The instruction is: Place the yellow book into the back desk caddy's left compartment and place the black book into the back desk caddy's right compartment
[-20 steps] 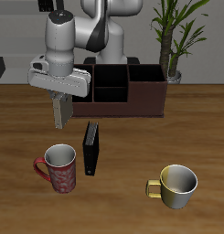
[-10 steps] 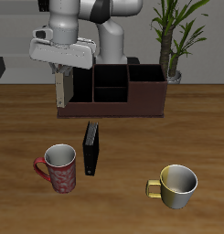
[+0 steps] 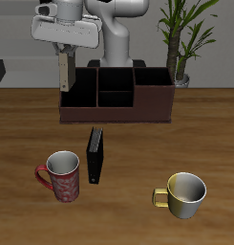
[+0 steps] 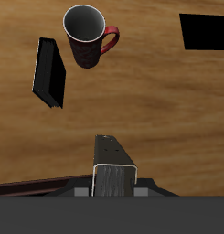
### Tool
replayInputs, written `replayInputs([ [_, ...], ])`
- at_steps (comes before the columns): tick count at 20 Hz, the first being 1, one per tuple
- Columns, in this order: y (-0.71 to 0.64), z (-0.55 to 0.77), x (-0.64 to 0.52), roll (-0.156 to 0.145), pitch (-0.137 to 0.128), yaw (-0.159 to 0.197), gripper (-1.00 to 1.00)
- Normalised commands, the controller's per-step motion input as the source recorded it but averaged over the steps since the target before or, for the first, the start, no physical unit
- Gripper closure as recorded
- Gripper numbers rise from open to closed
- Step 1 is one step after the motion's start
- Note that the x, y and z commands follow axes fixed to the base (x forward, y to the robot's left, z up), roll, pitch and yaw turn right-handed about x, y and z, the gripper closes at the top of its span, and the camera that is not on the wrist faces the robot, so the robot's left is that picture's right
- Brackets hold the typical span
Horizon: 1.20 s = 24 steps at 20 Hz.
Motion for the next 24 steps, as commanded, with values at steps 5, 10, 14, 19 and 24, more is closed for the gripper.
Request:
replayInputs([
  [5,-0.10,0.14,-0.29,-0.011,0.007,0.024,1.00],
  [10,-0.11,0.04,-0.35,0.011,0.006,0.015,1.00],
  [14,-0.12,-0.02,-0.40,-0.011,-0.004,0.013,1.00],
  [19,-0.02,-0.02,-0.24,0.003,0.001,-0.001,1.00],
  [24,0.09,-0.14,-0.23,0.010,0.009,-0.028,1.00],
])
